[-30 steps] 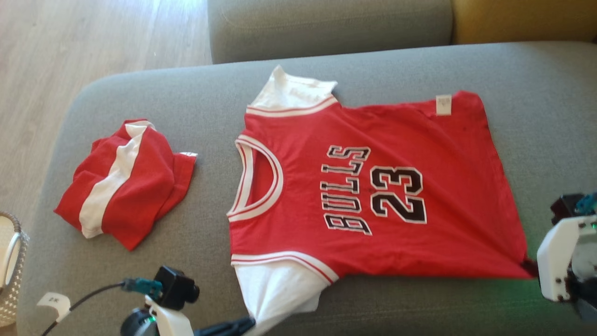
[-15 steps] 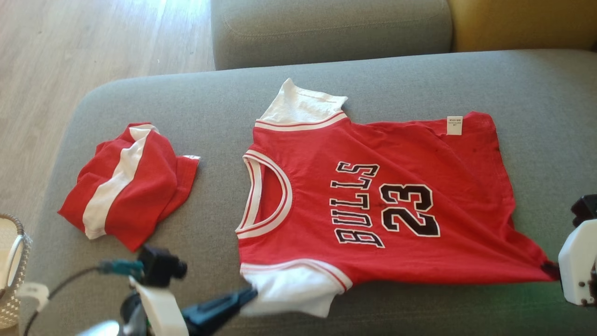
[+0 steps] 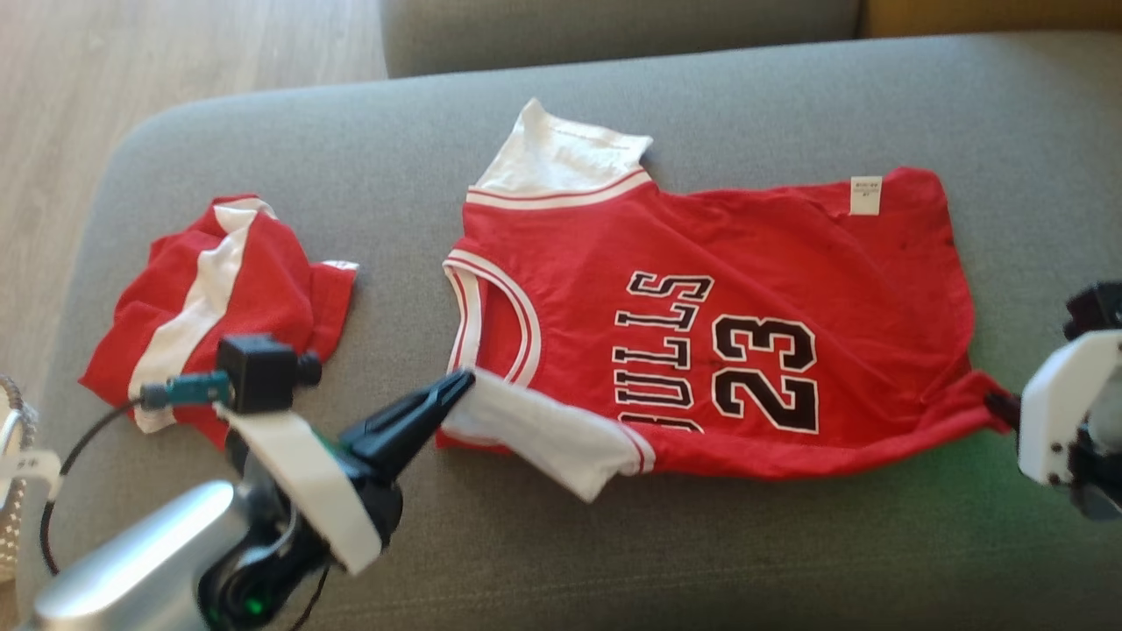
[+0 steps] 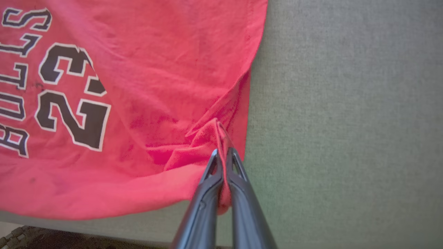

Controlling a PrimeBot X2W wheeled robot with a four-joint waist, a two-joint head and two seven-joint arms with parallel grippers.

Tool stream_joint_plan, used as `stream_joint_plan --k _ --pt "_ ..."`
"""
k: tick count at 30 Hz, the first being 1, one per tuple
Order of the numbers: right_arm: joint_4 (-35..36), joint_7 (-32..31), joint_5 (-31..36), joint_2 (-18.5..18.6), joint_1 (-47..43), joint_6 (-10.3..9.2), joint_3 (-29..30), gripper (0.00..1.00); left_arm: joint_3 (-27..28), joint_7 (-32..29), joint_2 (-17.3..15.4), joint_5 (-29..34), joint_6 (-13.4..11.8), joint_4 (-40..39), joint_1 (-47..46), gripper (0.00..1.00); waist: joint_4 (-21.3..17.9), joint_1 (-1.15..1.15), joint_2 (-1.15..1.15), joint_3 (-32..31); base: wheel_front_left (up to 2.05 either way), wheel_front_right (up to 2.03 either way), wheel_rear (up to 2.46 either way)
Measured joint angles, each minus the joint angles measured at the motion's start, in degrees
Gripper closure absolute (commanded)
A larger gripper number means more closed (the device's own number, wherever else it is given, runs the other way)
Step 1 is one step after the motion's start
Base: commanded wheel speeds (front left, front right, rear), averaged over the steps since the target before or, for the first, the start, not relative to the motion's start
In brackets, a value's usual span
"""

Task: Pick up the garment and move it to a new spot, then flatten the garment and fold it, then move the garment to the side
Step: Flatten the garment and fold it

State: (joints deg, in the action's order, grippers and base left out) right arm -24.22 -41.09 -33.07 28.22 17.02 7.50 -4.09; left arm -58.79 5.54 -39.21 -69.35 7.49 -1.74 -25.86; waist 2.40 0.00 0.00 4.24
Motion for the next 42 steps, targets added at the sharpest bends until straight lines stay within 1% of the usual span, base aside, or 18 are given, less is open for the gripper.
stream_joint_plan --k 4,8,13,20,21,22,23,24,29,30,31,35,36,37,38,40,42 --pt "-2.4 1.6 2.2 -1.6 3.3 0.00 0.4 1.00 0.3 1.1 2.0 -0.7 0.0 3.4 -2.9 1.00 -0.2 0.00 0.00 1.8 0.00 0.00 0.00" --pt "-5.2 4.0 4.4 -2.2 6.0 0.00 1.4 1.00 0.6 1.5 4.3 -0.6 0.0 9.2 -5.5 1.00 -0.4 0.00 0.00 3.5 0.00 0.00 0.00" --pt "-7.9 6.8 5.5 -3.9 8.7 0.00 1.5 1.00 1.5 2.4 8.1 -0.3 -1.0 15.3 -8.5 1.00 -0.7 0.00 0.00 5.2 0.00 0.00 0.00" --pt "-11.3 9.8 5.8 -4.7 11.0 0.00 0.2 1.00 1.8 3.0 11.2 -0.3 -1.0 21.4 -10.3 1.00 -1.3 0.00 0.00 6.8 0.00 0.00 0.00" --pt "-11.9 10.4 5.8 -4.8 11.3 0.00 0.5 0.98 1.8 3.3 11.6 -0.2 -1.0 22.2 -10.4 1.00 -1.4 0.00 0.00 7.0 0.00 0.00 0.00" --pt "-12.8 11.0 5.8 -5.2 11.7 0.00 1.4 0.44 1.9 3.8 12.0 -0.2 -1.2 23.0 -10.6 1.00 -1.4 0.00 0.00 7.1 0.00 0.00 0.00" --pt "-13.6 11.2 5.8 -5.6 12.2 0.00 2.0 0.00 2.4 4.8 12.5 -0.1 -1.9 23.9 -10.8 0.61 -1.4 0.00 0.00 7.2 0.00 0.00 0.00" --pt "-13.8 12.0 5.9 -5.7 12.4 0.00 2.0 0.00 2.9 5.4 13.0 0.4 -2.8 24.8 -11.1 0.00 -1.5 0.00 0.00 7.3 0.00 0.00 0.00" --pt "-15.8 20.7 10.1 -6.4 14.9 0.00 6.4 0.00 4.5 7.7 14.9 3.4 -6.4 28.0 -12.9 0.00 -1.7 0.00 0.00 7.5 0.00 0.00 0.00" --pt "-16.0 22.3 10.9 -6.5 15.3 0.00 7.0 0.00 5.0 8.1 15.2 3.9 -6.9 28.1 -13.1 0.00 -1.7 0.00 0.00 7.5 0.00 0.00 0.00" --pt "-16.0 22.3 10.9 -6.5 15.3 0.00 7.0 0.00 5.0 8.1 15.2 3.9 -6.9 28.1 -13.1 0.00 -1.7 0.00 0.00 7.5 0.00 0.00 0.00" --pt "-15.3 30.2 14.5 -7.4 15.4 0.00 8.7 0.00 9.0 8.7 16.3 7.2 -10.2 27.8 -12.9 0.00 -1.8 0.00 0.00 6.8 0.00 0.00 0.00" --pt "-14.4 32.4 15.1 -7.9 15.2 0.00 9.3 0.00 11.9 8.7 16.7 8.7 -11.2 26.7 -12.5 0.00 -1.9 0.00 0.00 6.6 0.00 0.00 0.00" --pt "-11.5 37.6 16.2 -8.8 15.0 0.00 10.4 0.00 19.6 8.8 17.9 13.1 -13.2 22.6 -11.1 0.00 -2.0 0.00 0.00 6.1 0.00 0.00 0.00" --pt "-9.7 40.1 16.6 -9.5 14.9 0.00 11.1 0.00 23.2 8.8 18.8 15.9 -13.8 20.1 -9.9 0.00 -2.0 0.00 0.00 5.8 0.00 0.00 0.00" --pt "-5.8 44.3 18.2 -10.7 13.7 0.00 11.5 0.00 29.9 9.0 21.5 20.9 -14.9 15.4 -6.1 0.00 -2.2 0.00 0.00 5.2 0.00 0.00 0.00" --pt "-1.6 47.6 19.8 -12.6 10.8 0.00 11.9 0.00 34.8 9.1 24.6 26.3 -15.0 11.3 -0.7 0.00 -2.4 0.00 0.00 4.5 0.00 0.00 0.00"
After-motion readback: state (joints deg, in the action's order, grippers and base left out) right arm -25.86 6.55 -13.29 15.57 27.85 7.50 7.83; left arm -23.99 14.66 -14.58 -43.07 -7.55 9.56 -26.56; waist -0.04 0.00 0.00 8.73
